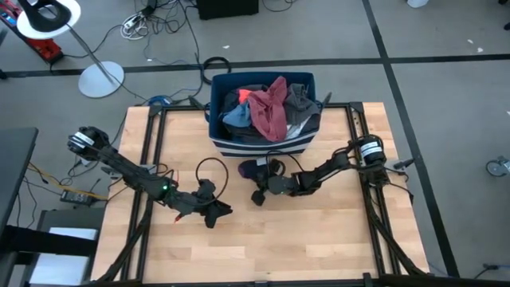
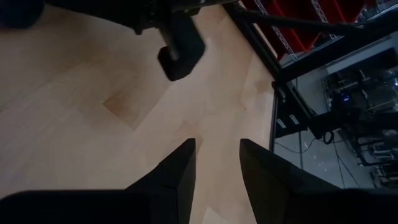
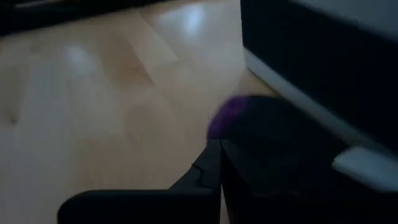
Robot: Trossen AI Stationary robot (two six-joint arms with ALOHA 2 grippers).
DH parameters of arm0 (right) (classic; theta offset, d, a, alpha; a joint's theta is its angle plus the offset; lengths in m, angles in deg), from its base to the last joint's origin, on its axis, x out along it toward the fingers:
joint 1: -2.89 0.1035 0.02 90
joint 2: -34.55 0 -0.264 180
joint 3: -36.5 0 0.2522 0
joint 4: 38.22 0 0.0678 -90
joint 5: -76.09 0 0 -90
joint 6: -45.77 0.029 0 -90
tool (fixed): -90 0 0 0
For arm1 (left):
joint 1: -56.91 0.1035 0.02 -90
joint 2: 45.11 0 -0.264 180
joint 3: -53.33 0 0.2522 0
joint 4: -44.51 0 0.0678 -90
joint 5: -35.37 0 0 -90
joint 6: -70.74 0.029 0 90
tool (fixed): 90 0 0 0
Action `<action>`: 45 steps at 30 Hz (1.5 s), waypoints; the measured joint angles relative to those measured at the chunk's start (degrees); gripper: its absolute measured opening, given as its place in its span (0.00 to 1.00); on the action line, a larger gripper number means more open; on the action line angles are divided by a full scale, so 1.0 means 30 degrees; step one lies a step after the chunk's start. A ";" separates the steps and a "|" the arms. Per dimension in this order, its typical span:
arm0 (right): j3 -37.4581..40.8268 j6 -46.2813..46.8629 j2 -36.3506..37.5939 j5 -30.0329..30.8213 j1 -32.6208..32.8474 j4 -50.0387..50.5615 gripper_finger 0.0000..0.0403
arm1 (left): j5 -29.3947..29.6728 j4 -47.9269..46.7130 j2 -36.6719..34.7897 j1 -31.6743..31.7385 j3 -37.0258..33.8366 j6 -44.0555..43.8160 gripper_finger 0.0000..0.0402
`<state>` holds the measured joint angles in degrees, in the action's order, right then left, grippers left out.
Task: Sort clothes
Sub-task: Put the purple sock into the laundry bin
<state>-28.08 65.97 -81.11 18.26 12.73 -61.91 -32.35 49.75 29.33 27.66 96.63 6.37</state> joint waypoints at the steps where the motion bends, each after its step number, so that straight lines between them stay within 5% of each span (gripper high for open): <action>1: 0.0005 -0.0196 0.0188 -0.0019 0.0037 0.0007 0.01 | 0.0000 -0.0009 0.0000 0.0000 0.0000 0.0002 0.32; 14: -0.0010 -0.2424 0.1417 -0.1640 -0.0093 0.0803 0.06 | 0.0000 0.0417 0.0007 -0.0006 0.0007 0.0002 0.32; 34: -0.0010 -0.5393 0.1403 -0.3683 -0.2303 0.1164 0.66 | 0.0000 0.0423 0.0000 0.0000 0.0005 0.0002 0.32; 45: -0.0010 -0.3485 0.1388 -0.4151 -0.2710 0.5228 0.60 | 0.0000 0.0423 0.0004 0.0000 0.0003 0.0002 0.32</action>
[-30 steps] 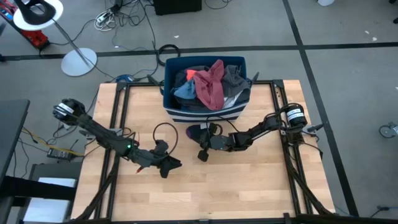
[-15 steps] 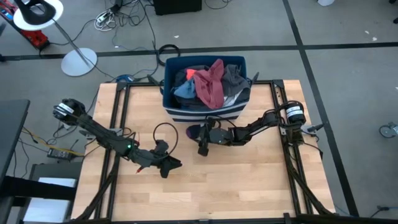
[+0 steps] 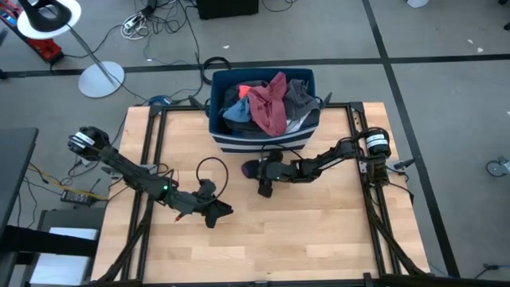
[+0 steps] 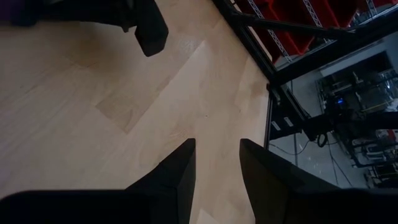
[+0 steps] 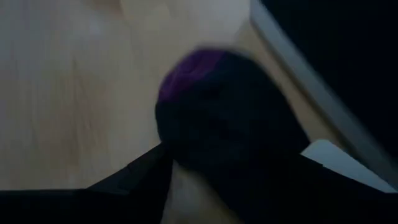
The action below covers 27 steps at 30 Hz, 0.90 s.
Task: Sort clothes
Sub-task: Put the purple sock into the laundry bin
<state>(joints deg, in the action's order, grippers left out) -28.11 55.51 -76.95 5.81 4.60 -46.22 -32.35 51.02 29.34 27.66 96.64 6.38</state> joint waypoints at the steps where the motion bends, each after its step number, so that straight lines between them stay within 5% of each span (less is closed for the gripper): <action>1: 0.0000 0.0293 0.0000 -0.0058 0.0007 0.0391 0.58 | 0.0000 0.0000 -0.0004 0.0000 0.0004 0.0000 0.32; 6: -0.0022 0.1042 0.0012 -0.1045 0.0000 0.1031 0.39 | 0.0000 0.0005 -0.0002 0.0000 0.0004 0.0000 0.32; 12: -0.0029 0.1433 0.0036 -0.1859 0.0649 0.1036 0.04 | 0.0000 0.0000 -0.0002 -0.0005 0.0004 0.0000 0.32; 20: 0.0023 0.2167 0.1045 -0.1033 0.2593 0.2858 0.02 | 0.0000 0.0000 -0.0002 0.0000 0.0004 0.0000 0.32; 27: -0.0958 0.3540 0.4418 0.1315 0.4600 0.9218 0.01 | 0.0000 0.0000 -0.0004 0.0000 0.0004 0.0000 0.32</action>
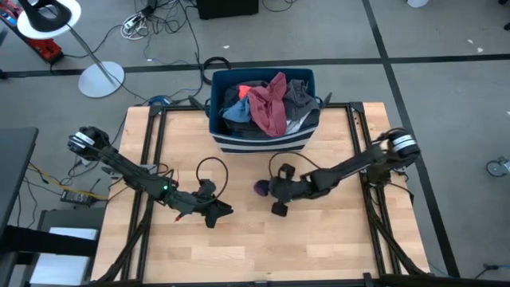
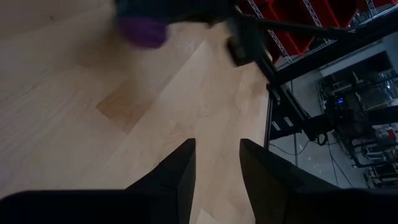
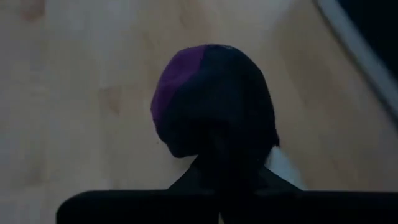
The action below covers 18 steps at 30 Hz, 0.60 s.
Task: Sort clothes
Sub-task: Put the purple sock into the laundry bin
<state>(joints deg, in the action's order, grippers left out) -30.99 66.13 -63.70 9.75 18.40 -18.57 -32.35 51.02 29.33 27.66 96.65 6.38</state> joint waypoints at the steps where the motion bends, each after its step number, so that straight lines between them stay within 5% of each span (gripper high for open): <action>1: -0.0348 0.0188 0.0462 0.0401 0.0254 0.0931 0.01 | 0.0000 0.0000 0.0001 0.0000 -0.0007 0.0000 0.32; 10: -0.5677 0.0020 0.3054 0.2774 0.1060 0.7262 0.01 | 0.0000 0.0000 0.0007 0.0000 -0.0007 0.0000 0.32; 18: -1.1496 -0.4279 0.3144 0.4206 0.0417 0.8861 0.01 | 0.0000 0.0007 0.0007 0.0000 -0.0007 -0.0007 0.32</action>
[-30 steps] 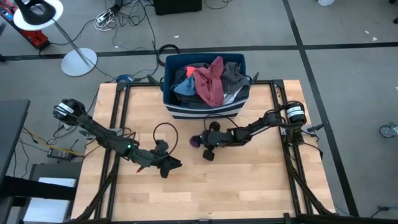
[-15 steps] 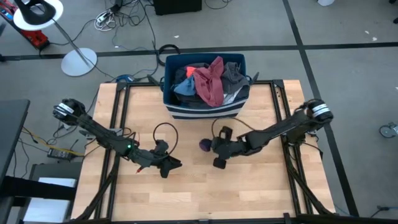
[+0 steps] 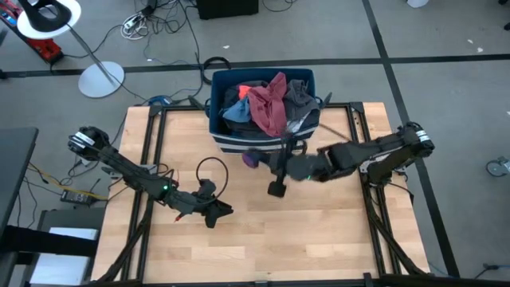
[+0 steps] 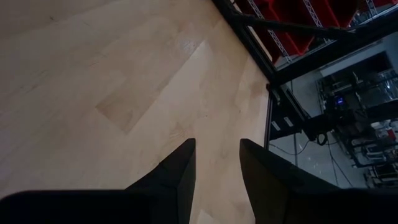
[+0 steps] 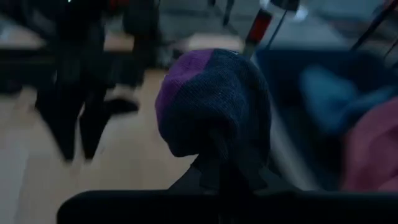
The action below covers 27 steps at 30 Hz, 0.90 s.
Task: Sort clothes
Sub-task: Put the purple sock into the laundry bin
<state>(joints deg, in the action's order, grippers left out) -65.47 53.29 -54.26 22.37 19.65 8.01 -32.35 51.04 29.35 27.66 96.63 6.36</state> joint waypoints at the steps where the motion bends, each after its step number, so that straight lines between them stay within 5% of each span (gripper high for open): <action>1: -0.0659 -0.0571 0.0000 0.0071 -0.0233 0.0029 0.01 | 0.0000 0.0000 -0.0007 0.0000 0.0007 0.0007 0.32; 7: -0.3347 -0.2457 0.0000 0.0134 -0.2648 0.0003 0.01 | 0.0000 -0.0016 0.0000 -0.0007 0.0001 0.0596 0.32; 15: -0.3566 -0.2485 -0.0163 -0.1095 -0.6953 -0.0028 0.05 | -0.0080 0.0485 0.0000 0.0220 0.0007 0.2384 0.32; 27: -0.3566 -0.0341 -0.0357 -0.4233 -1.0785 0.0886 0.37 | -0.3382 0.3053 0.0000 0.1566 0.0000 0.7366 0.32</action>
<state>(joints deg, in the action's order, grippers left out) -76.17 52.27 -55.33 9.67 -12.70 10.67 -42.49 60.20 29.35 32.35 96.63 28.46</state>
